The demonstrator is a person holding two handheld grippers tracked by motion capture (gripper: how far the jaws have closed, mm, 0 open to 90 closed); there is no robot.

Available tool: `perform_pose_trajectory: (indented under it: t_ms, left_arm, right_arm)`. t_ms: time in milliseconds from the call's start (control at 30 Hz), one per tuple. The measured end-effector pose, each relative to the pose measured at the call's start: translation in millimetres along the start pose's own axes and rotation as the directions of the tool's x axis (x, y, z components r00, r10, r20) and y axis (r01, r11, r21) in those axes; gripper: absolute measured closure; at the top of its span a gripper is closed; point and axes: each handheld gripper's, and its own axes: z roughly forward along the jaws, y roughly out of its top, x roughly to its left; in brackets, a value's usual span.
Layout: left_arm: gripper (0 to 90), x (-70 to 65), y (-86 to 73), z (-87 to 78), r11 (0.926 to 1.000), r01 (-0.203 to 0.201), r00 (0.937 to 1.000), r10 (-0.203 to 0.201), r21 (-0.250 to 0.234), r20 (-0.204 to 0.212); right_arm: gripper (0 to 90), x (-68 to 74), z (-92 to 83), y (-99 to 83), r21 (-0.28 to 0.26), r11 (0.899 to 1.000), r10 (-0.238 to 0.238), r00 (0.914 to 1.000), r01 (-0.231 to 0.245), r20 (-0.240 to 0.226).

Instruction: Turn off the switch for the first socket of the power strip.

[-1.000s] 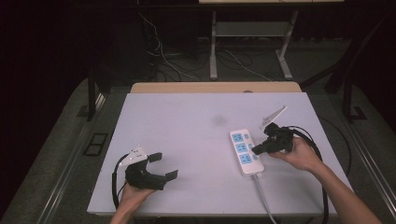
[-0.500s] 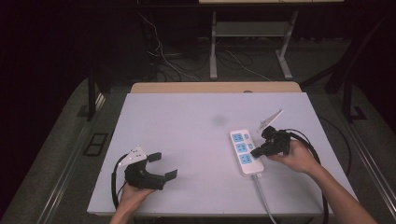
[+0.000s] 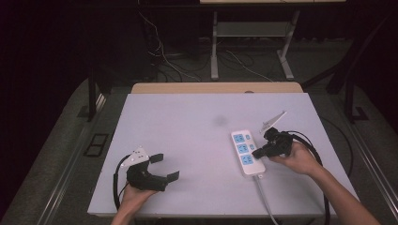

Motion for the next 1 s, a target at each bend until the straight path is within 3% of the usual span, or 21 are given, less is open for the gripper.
perform_pose_trajectory:
  t_ms: [800,1000]
  left_arm:
    - [1.0,3.3,-0.3,-2.4,0.9999,0.013,0.9999,-0.013,-0.01,-0.007]
    - [1.0,3.5,-0.3,-3.2,0.9998,0.015,0.9999,-0.015,-0.011,-0.008]
  right_arm:
    - [90.0,1.5,0.6,1.7,0.012,1.0,-0.015,0.9999,0.015,0.009]
    - [90.0,2.9,-6.6,8.7,0.008,1.0,-0.03,0.9995,0.029,0.012]
